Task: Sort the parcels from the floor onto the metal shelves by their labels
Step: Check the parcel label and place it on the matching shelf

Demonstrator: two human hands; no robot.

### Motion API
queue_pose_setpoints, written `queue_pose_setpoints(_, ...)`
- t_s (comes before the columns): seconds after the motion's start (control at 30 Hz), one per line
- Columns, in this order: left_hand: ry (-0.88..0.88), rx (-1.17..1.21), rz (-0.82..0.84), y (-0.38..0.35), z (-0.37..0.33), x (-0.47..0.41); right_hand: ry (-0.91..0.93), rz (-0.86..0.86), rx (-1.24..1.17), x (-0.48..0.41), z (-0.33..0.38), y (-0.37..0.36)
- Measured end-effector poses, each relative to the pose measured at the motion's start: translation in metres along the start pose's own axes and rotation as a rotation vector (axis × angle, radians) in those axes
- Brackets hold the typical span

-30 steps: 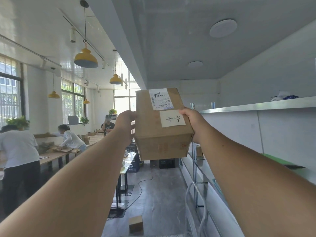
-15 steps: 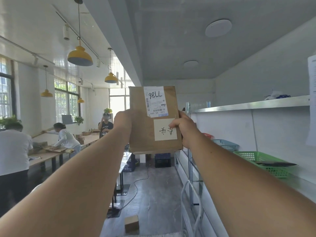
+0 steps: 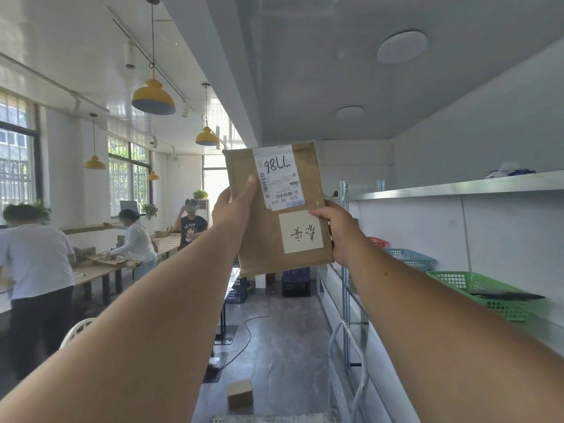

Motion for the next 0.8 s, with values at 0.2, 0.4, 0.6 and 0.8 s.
queue_pose_setpoints(0.2, -0.067, -0.015, -0.026, 0.0, -0.004, 0.0, 0.016, 0.055, 0.049, -0.003, -0.006, -0.006)
queue_pose_setpoints(0.4, -0.06, 0.016, -0.103, 0.001, 0.005, 0.004, -0.01, 0.101, 0.073, 0.005, -0.007, -0.016)
queue_pose_setpoints(0.6, -0.023, 0.213, -0.115, 0.007, 0.022, 0.004, 0.117, -0.056, 0.007, 0.01, 0.005, 0.005)
queue_pose_setpoints(0.8, -0.009, 0.409, -0.211, -0.001, 0.038, 0.011, 0.231, -0.229, -0.277, 0.019, 0.002, 0.006)
Point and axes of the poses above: each hand's wrist, its own x-axis away from the middle knuckle, its own y-axis out of the back of the hand, z = x × y, the point moved 10 cm from there along -x, towards the middle knuckle, and after that the axes turned 15 degrees about z, right-handed, at the moved point
